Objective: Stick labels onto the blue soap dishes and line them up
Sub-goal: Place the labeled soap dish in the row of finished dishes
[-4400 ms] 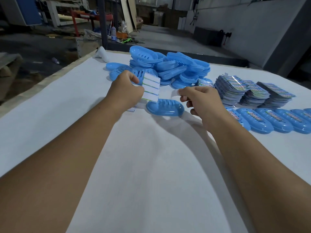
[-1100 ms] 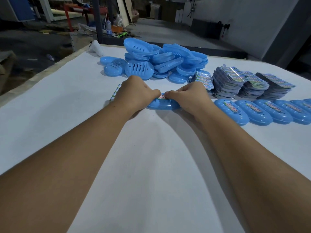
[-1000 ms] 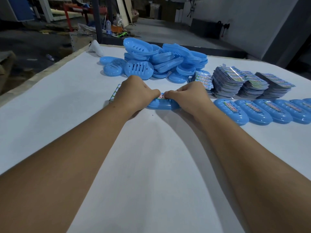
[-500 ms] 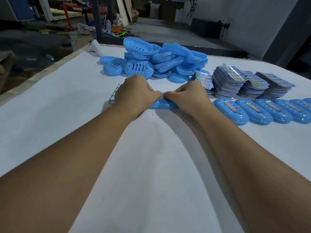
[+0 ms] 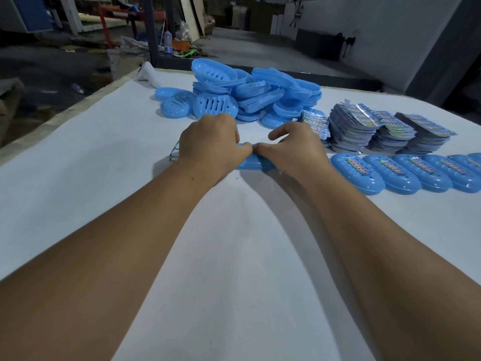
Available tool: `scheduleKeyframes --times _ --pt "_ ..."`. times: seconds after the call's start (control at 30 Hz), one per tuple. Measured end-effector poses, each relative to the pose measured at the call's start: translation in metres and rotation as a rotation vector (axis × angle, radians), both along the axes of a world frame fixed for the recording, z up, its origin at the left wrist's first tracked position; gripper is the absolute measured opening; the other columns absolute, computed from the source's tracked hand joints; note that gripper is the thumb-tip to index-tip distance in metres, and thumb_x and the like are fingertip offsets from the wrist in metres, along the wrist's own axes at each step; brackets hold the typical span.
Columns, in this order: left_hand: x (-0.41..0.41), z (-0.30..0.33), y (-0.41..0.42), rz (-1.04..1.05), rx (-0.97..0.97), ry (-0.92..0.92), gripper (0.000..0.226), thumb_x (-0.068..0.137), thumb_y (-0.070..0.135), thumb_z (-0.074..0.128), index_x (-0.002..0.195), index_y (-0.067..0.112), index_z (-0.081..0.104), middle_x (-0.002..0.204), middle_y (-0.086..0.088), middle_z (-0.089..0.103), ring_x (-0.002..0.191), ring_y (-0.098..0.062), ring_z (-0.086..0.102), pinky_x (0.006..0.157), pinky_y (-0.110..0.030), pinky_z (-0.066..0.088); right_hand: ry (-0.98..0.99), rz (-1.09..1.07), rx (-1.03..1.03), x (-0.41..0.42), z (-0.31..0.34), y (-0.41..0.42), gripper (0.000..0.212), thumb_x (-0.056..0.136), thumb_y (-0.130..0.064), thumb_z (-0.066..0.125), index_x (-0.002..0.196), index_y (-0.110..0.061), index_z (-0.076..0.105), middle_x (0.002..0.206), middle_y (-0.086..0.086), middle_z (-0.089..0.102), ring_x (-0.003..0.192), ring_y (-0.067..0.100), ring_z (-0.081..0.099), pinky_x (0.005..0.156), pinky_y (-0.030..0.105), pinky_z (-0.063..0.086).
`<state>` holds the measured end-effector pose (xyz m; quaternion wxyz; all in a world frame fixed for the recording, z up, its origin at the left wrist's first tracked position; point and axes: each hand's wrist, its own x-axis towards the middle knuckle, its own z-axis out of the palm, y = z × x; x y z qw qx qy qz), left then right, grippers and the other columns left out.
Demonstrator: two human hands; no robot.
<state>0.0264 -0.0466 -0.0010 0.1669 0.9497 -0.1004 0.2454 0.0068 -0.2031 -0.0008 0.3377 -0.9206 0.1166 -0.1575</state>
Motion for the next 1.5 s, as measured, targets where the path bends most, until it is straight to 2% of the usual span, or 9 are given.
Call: scheduleKeyframes --times 0.07,0.17,0.3,0.47,0.6,0.7,0.93,1.2,1.5 --pt "0.000 -0.001 0.003 0.024 -0.024 -0.007 0.031 0.084 0.056 0.067 0.094 0.027 0.067 0.083 0.003 0.055 0.078 -0.021 0.054 0.061 -0.031 0.035 0.025 0.017 0.086 0.002 -0.003 -0.004 0.050 0.065 -0.060 0.083 0.100 -0.028 0.067 0.097 -0.010 0.067 0.088 0.015 0.067 0.080 0.036 0.056" --pt "0.001 -0.001 0.011 0.076 -0.095 -0.043 0.027 0.093 0.052 0.058 0.093 0.026 0.065 0.080 0.003 0.056 0.073 -0.021 0.053 0.054 -0.029 0.029 -0.076 0.011 0.275 0.004 -0.004 -0.009 0.024 0.079 -0.046 0.077 0.085 -0.023 0.071 0.080 -0.011 0.070 0.074 0.008 0.065 0.071 0.029 0.050" --pt "0.004 0.001 0.020 0.098 -0.188 -0.100 0.031 0.101 0.043 0.045 0.093 0.019 0.063 0.077 -0.001 0.063 0.067 -0.022 0.052 0.049 -0.027 0.024 -0.233 0.003 0.115 0.004 -0.001 -0.014 0.010 0.091 -0.032 0.063 0.096 -0.028 0.071 0.085 -0.016 0.068 0.082 0.007 0.064 0.076 0.030 0.051" --pt "0.002 0.001 0.021 0.073 -0.210 -0.108 0.032 0.103 0.042 0.044 0.098 0.017 0.063 0.078 -0.002 0.062 0.068 -0.021 0.051 0.048 -0.027 0.023 -0.053 0.375 -0.050 -0.012 -0.004 0.002 0.066 0.074 -0.048 0.062 0.138 -0.035 0.057 0.136 -0.014 0.061 0.122 0.007 0.055 0.102 0.026 0.042" --pt "0.000 0.000 0.019 0.046 -0.202 -0.105 0.031 0.102 0.044 0.046 0.101 0.019 0.063 0.081 -0.001 0.063 0.071 -0.020 0.051 0.048 -0.026 0.022 0.019 0.448 -0.195 -0.018 -0.003 0.008 0.073 0.076 -0.048 0.068 0.146 -0.037 0.050 0.141 -0.010 0.059 0.127 0.014 0.054 0.102 0.028 0.042" --pt "0.000 -0.001 0.019 0.027 -0.200 -0.093 0.029 0.100 0.045 0.049 0.101 0.020 0.064 0.083 -0.001 0.065 0.072 -0.020 0.052 0.049 -0.027 0.024 -0.004 0.388 -0.364 -0.020 -0.001 0.008 0.067 0.081 -0.053 0.065 0.145 -0.038 0.049 0.137 -0.005 0.062 0.126 0.027 0.053 0.107 0.042 0.043" --pt "0.002 -0.004 0.018 0.007 -0.181 -0.057 0.023 0.098 0.048 0.054 0.092 0.026 0.059 0.081 0.000 0.065 0.072 -0.022 0.056 0.059 -0.029 0.038 0.108 0.120 -0.577 -0.035 -0.001 -0.008 0.065 0.084 -0.068 0.046 0.140 -0.036 0.052 0.139 0.005 0.055 0.129 0.035 0.046 0.103 0.047 0.038" --pt "0.002 -0.005 0.018 -0.015 -0.170 -0.058 0.024 0.096 0.042 0.057 0.095 0.020 0.067 0.079 -0.001 0.062 0.073 -0.023 0.054 0.063 -0.034 0.039 0.192 -0.138 -0.614 -0.053 0.008 -0.035 0.058 0.080 -0.065 0.049 0.114 -0.020 0.065 0.127 0.008 0.055 0.121 0.037 0.042 0.094 0.046 0.036" --pt "0.001 -0.005 0.017 -0.037 -0.172 -0.029 0.024 0.097 0.042 0.058 0.097 0.019 0.067 0.080 -0.002 0.063 0.075 -0.023 0.053 0.065 -0.035 0.040 0.189 -0.190 -0.456 -0.059 0.014 -0.043 0.046 0.085 -0.038 0.059 0.129 -0.025 0.059 0.135 0.007 0.050 0.130 0.037 0.036 0.107 0.051 0.029"
